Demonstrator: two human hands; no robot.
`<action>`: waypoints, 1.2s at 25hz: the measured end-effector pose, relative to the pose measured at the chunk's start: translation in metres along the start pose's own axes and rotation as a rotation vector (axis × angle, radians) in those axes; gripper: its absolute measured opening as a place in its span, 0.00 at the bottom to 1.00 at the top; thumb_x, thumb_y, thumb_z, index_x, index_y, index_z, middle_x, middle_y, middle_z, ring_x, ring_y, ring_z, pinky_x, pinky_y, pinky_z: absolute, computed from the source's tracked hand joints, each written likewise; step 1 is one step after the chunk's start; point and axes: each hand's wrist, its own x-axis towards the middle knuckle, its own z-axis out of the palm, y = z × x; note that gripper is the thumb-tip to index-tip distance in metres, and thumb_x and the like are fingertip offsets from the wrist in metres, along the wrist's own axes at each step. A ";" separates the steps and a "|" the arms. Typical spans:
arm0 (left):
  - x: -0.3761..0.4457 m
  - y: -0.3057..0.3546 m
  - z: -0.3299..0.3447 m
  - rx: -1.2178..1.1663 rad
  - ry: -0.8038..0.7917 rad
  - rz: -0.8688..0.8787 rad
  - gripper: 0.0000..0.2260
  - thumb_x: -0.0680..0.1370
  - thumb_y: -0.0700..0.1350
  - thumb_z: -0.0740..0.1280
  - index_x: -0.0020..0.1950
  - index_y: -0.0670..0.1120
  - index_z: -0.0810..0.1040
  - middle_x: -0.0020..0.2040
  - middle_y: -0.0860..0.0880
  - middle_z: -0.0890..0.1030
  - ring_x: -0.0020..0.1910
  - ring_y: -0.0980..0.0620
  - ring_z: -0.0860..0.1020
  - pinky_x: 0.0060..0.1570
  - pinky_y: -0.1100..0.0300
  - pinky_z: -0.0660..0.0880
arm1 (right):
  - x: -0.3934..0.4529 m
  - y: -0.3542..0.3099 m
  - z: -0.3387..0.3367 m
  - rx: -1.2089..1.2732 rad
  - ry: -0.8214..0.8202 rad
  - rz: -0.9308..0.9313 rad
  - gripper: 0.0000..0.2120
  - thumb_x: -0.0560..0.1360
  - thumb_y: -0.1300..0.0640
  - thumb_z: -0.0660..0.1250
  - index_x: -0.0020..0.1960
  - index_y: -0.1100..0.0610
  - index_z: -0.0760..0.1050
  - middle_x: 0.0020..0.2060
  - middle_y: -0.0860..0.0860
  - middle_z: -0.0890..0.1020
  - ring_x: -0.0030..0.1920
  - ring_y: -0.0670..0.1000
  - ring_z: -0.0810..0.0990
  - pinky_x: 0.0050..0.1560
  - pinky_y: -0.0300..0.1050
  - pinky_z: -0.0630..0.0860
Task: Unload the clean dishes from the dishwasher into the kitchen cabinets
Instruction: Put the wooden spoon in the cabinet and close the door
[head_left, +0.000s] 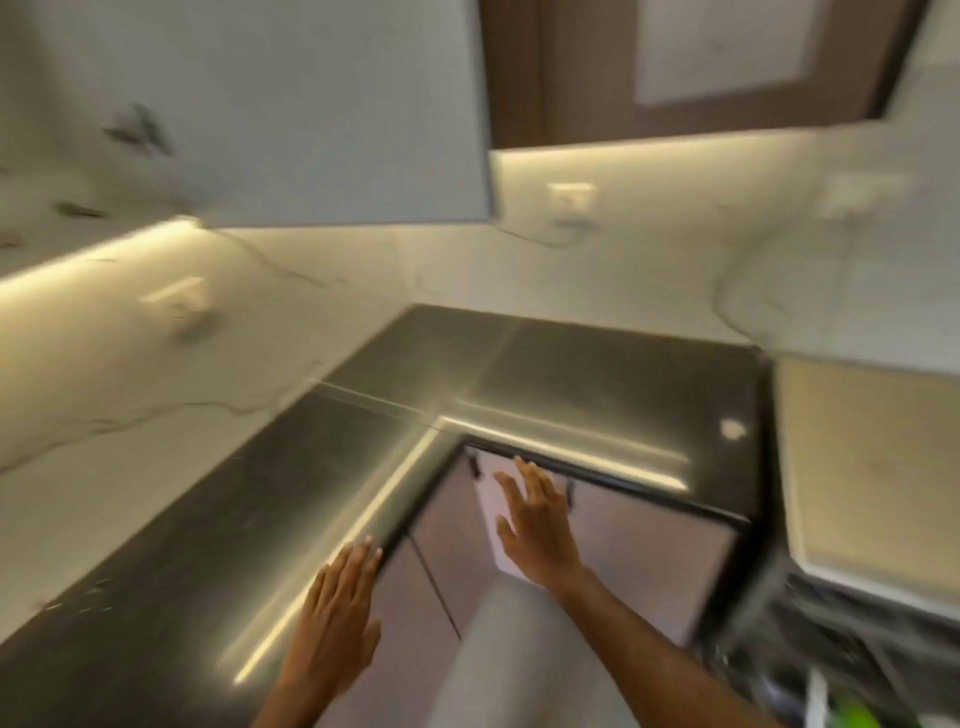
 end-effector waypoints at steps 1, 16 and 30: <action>-0.010 0.041 0.034 -0.053 -0.108 0.062 0.41 0.63 0.53 0.72 0.76 0.43 0.72 0.77 0.44 0.71 0.74 0.40 0.72 0.76 0.49 0.58 | -0.063 0.067 0.009 0.027 -0.087 0.222 0.30 0.69 0.53 0.70 0.72 0.51 0.75 0.71 0.62 0.75 0.67 0.66 0.77 0.64 0.62 0.77; -0.065 0.534 0.167 -0.382 -1.102 0.894 0.17 0.82 0.55 0.61 0.70 0.53 0.76 0.67 0.51 0.79 0.66 0.50 0.77 0.66 0.57 0.71 | -0.573 0.301 -0.073 0.203 -0.281 1.375 0.03 0.82 0.49 0.67 0.51 0.42 0.79 0.55 0.48 0.85 0.61 0.50 0.83 0.53 0.30 0.69; -0.078 0.601 0.405 -0.360 -1.063 0.373 0.18 0.83 0.47 0.64 0.73 0.54 0.72 0.70 0.51 0.76 0.69 0.50 0.75 0.65 0.61 0.69 | -0.538 0.558 0.089 0.232 -0.488 1.083 0.16 0.83 0.48 0.64 0.69 0.50 0.74 0.64 0.50 0.78 0.65 0.52 0.77 0.67 0.50 0.76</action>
